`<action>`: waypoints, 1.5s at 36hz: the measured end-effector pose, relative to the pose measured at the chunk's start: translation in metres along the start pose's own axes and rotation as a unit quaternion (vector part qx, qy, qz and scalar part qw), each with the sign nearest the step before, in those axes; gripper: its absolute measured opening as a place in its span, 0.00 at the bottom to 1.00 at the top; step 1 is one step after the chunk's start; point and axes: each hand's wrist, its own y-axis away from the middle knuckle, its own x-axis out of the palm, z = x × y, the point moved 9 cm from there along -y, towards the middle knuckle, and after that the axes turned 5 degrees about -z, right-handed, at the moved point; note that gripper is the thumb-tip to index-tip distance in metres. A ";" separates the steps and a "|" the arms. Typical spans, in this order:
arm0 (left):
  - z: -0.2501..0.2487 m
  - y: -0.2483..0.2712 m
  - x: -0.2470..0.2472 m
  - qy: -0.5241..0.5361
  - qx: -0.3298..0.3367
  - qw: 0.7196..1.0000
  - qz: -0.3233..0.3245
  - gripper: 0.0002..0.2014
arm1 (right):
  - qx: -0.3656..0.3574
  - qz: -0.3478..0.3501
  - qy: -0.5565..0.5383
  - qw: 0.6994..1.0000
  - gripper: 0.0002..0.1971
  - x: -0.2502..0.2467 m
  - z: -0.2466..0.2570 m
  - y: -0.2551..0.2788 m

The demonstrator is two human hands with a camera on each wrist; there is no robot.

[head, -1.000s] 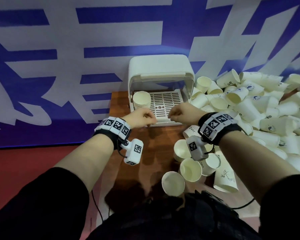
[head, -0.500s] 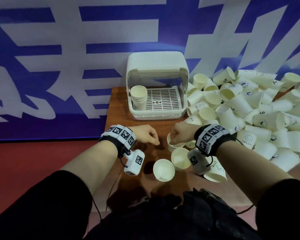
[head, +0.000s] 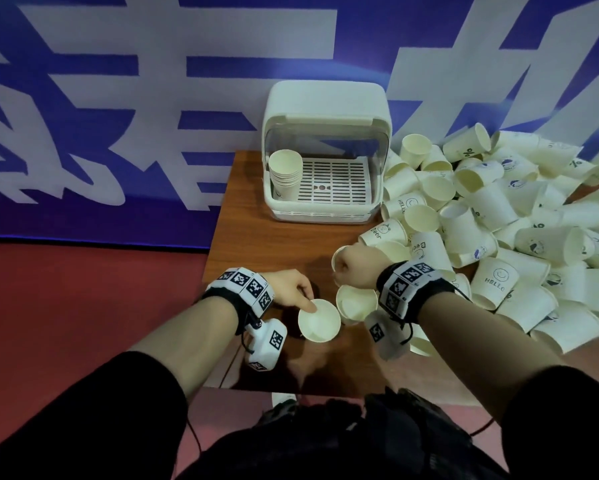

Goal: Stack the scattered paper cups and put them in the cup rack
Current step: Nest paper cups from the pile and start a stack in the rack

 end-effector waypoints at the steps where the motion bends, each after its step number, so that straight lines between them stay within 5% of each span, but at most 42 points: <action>1: 0.001 -0.001 0.001 0.004 -0.001 1.000 -0.002 0.13 | 0.003 -0.004 -0.003 1.000 0.07 0.001 -0.001 0.000; 9: 0.003 0.002 -0.016 0.064 -0.004 0.997 -0.041 0.05 | 0.025 -0.044 -0.015 0.999 0.19 -0.012 -0.004 -0.002; 21: 0.016 0.009 -0.074 0.118 -0.022 0.982 -0.148 0.02 | 0.049 -0.099 -0.064 0.992 0.11 -0.048 -0.007 -0.019; 28: 0.026 0.010 -0.109 0.137 -0.035 0.969 -0.201 0.03 | 0.042 -0.209 -0.102 0.972 0.10 -0.087 -0.004 -0.025; 38: 0.042 -0.002 -0.147 0.229 -0.056 0.941 -0.243 0.05 | -0.061 -0.361 -0.200 0.909 0.06 -0.145 0.020 -0.024; 46: 0.051 -0.017 -0.153 0.281 -0.061 0.927 -0.242 0.06 | -0.101 -0.372 -0.221 0.896 0.05 -0.150 0.033 -0.026; 54: 0.049 -0.030 -0.143 0.296 -0.057 0.926 -0.229 0.05 | -0.110 -0.301 -0.207 0.924 0.05 -0.121 0.036 -0.034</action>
